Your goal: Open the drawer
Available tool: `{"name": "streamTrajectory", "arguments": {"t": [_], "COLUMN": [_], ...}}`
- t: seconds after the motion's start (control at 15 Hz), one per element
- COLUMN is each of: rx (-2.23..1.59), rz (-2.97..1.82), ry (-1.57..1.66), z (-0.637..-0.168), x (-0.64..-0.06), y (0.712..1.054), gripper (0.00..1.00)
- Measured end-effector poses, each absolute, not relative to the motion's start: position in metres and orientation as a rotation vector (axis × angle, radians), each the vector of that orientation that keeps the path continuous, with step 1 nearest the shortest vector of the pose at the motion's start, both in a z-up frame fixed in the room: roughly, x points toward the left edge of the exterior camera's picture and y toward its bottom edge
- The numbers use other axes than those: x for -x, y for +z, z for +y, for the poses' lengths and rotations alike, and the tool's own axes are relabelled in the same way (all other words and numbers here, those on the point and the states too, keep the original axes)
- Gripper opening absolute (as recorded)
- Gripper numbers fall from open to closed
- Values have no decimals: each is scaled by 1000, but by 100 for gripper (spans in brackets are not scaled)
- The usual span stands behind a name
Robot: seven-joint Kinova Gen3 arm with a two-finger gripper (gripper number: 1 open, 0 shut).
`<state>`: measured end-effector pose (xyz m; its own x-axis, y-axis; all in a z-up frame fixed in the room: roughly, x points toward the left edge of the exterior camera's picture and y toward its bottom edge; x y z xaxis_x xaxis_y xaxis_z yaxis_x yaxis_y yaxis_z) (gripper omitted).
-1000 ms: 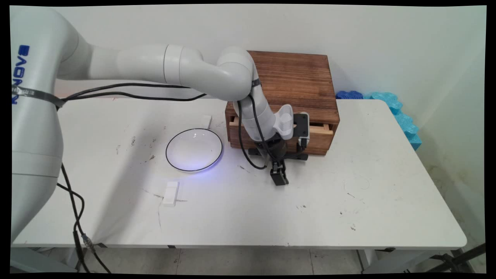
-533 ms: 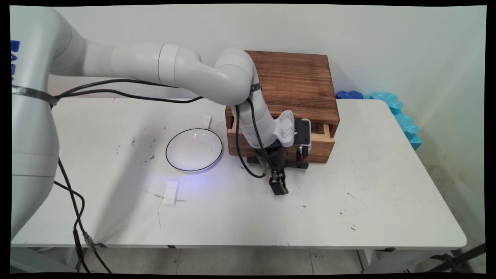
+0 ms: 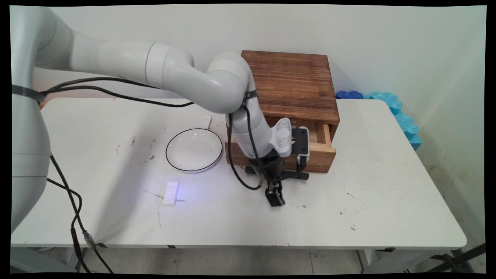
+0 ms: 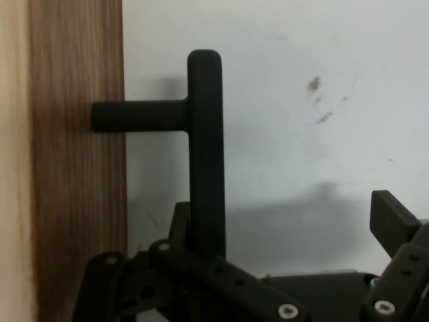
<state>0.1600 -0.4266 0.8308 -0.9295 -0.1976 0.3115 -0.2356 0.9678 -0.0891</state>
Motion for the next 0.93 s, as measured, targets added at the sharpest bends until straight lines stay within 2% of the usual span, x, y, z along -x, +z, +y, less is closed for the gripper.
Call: {"name": "streamTrajectory", "arguments": {"t": [0.93], "rx": [-364], "rz": [-2799], "ry": [173], "z": [-361], "x": [-157], "y": [837], "gripper": [100]}}
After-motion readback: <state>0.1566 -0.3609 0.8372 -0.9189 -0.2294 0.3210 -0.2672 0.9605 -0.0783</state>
